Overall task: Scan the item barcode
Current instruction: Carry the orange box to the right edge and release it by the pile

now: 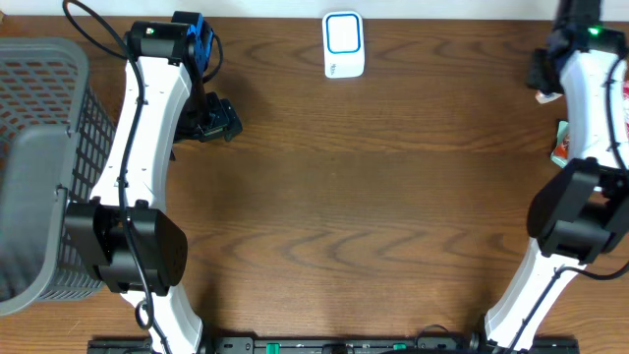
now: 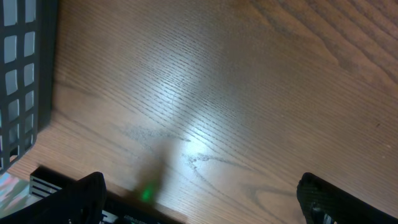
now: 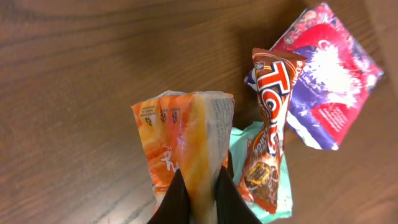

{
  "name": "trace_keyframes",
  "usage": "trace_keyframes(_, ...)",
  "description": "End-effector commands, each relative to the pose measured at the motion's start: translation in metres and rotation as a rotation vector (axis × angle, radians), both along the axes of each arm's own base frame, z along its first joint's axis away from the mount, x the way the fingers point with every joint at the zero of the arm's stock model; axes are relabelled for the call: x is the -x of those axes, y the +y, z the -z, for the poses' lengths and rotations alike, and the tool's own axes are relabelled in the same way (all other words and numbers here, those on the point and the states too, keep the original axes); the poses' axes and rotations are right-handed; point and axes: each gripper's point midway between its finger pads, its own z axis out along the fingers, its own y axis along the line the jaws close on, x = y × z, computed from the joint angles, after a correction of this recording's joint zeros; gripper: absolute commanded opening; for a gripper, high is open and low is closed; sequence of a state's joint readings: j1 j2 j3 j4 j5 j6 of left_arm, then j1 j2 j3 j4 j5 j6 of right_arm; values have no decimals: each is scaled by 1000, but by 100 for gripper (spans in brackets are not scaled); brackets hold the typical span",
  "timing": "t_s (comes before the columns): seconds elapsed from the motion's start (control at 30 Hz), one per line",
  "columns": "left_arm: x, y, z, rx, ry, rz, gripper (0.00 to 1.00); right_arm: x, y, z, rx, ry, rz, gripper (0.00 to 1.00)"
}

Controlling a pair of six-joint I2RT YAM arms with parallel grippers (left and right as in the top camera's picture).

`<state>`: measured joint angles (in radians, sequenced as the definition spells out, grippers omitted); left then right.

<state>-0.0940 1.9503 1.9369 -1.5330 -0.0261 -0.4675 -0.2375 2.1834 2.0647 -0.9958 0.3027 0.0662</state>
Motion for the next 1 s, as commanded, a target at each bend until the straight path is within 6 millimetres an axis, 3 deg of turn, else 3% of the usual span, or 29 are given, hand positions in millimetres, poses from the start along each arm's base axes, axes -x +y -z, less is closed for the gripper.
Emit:
trace_keyframes(0.0,1,3,4,-11,14,-4,98,-4,-4,19,-94,-14,15,1)
trace_keyframes(0.23,1,3,4,-11,14,-4,98,-4,-33,51,-100,6,66,1)
trace_keyframes(0.27,1,3,4,-11,14,-4,98,-5,-36,57,-98,8,71,6)
trace_keyframes(0.4,1,3,4,-11,14,-5,98,-5,-49,60,-50,10,104,6)
trace_keyframes(0.43,1,3,4,-10,14,-5,98,-5,-52,58,-38,5,114,17)
trace_keyframes(0.47,1,3,4,-11,14,-4,98,-5,-55,58,-28,3,120,46)
trace_keyframes(0.5,1,3,4,-11,14,-4,98,-4,-58,56,-18,4,127,63)
trace_keyframes(0.6,1,3,4,-11,14,-4,98,3,-64,52,15,25,146,79)
trace_keyframes(0.77,1,3,4,-11,14,-5,98,9,-61,32,26,16,148,92)
trace_keyframes(0.97,1,3,4,-11,14,-4,98,13,-47,-38,31,-113,141,94)
